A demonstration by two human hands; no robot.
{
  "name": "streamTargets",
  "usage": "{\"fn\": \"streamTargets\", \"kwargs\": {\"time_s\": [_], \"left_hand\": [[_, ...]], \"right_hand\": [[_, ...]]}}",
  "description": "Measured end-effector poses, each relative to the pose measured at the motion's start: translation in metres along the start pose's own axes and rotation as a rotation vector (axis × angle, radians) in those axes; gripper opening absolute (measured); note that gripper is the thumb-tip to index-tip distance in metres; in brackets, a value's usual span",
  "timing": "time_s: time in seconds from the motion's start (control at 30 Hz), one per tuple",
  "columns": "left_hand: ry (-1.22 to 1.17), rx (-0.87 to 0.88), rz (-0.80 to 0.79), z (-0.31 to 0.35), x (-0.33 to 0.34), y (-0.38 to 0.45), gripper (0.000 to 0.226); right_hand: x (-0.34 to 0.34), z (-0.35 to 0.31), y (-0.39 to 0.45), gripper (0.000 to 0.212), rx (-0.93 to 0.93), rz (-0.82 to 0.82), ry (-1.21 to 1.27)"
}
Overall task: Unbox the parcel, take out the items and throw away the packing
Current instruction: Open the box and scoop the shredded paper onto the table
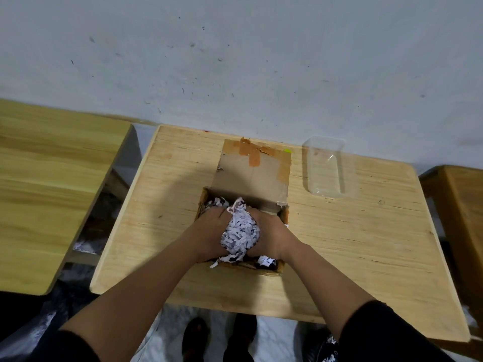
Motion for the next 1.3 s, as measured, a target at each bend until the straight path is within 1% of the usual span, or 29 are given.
{"fn": "streamTargets", "kwargs": {"time_s": [0.1,0.23,0.4,0.57,0.73,0.8,0.93,1.0,1.03,1.13,1.2,1.23,1.27,1.3], "left_hand": [[-0.041,-0.019,0.013,0.002,0.000,0.000,0.084],[-0.066,-0.034,0.028,0.008,-0.006,0.002,0.075],[-0.050,-0.008,0.030,0.011,-0.014,0.001,0.078],[-0.037,0.022,0.053,0.016,-0.022,0.001,0.067],[-0.080,0.031,0.081,0.024,-0.033,0.000,0.056],[-0.082,0.018,0.061,0.028,-0.036,-0.001,0.052],[-0.067,0.042,0.034,0.033,-0.044,-0.003,0.054],[-0.068,0.081,0.043,0.040,-0.054,-0.004,0.051],[-0.066,0.137,0.066,0.047,-0.061,-0.006,0.046],[-0.073,0.127,0.056,0.048,-0.069,-0.004,0.037],[-0.076,0.163,0.045,0.054,-0.077,-0.003,0.043],[-0.078,0.182,0.085,0.058,-0.085,-0.002,0.054],[-0.076,0.178,0.085,0.060,-0.090,-0.001,0.066],[-0.074,0.142,0.061,0.062,-0.093,0.000,0.073]], "right_hand": [[-0.008,-0.003,-0.005,0.082,-0.022,0.010,0.017],[-0.022,-0.012,-0.013,0.078,-0.051,0.050,0.018],[-0.029,-0.017,-0.017,0.082,-0.043,0.054,0.028],[-0.038,-0.024,-0.022,0.083,-0.054,0.080,0.053],[-0.044,-0.027,-0.026,0.077,-0.047,0.110,0.029],[-0.043,-0.026,-0.027,0.079,-0.037,0.114,0.020],[-0.040,-0.025,-0.027,0.094,0.020,0.101,-0.006],[-0.045,-0.029,-0.029,0.094,0.027,0.122,-0.025],[-0.049,-0.032,-0.030,0.092,0.027,0.135,-0.030],[-0.062,-0.042,-0.037,0.090,0.026,0.173,-0.037],[-0.071,-0.049,-0.043,0.090,0.034,0.199,-0.043],[-0.077,-0.053,-0.047,0.088,0.037,0.216,-0.048],[-0.084,-0.057,-0.051,0.086,0.038,0.232,-0.053],[-0.091,-0.061,-0.055,0.086,0.038,0.247,-0.055]]}}
Point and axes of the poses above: each hand's wrist, its own y-axis towards the middle knuckle, its own x-axis out of the palm, z = x × y, the point moved 7 cm from there along y, towards the middle knuckle, and after that the axes turned 8 degrees about -y, right-handed, at the moved point
